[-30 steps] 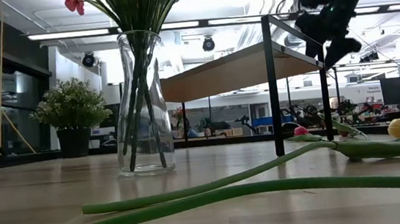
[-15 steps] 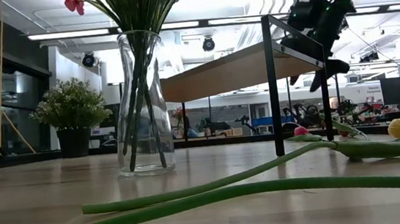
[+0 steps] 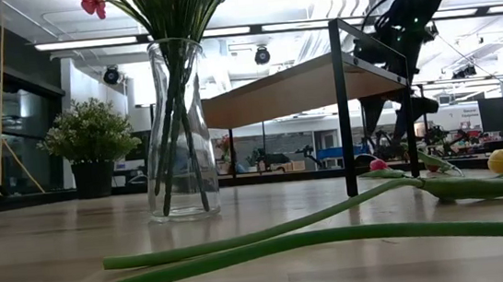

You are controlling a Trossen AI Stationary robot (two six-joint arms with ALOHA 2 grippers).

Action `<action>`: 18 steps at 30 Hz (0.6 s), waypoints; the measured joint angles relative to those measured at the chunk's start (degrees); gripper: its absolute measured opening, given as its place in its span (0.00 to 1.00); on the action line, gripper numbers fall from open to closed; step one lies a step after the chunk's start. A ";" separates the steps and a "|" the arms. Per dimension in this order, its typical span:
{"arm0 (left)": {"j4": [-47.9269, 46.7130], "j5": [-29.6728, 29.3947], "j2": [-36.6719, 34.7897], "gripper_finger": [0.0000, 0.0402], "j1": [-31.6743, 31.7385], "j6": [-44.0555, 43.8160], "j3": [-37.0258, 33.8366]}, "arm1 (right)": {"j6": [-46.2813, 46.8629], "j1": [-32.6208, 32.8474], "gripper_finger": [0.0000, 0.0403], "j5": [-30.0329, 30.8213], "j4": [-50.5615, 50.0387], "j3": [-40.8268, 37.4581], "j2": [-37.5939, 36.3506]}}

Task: Pick and place flowers into a vace then onto a shelf
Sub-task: Put the red tulip into the right transparent vase

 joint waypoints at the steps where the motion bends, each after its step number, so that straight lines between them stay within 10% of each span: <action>1: 0.00 0.01 0.00 0.36 0.00 0.00 0.00 | 0.08 0.00 0.75 -0.01 0.18 0.00 0.51; 18: 0.00 0.01 0.00 0.36 0.00 0.00 0.00 | 0.19 1.27 0.75 -0.03 0.21 0.00 7.01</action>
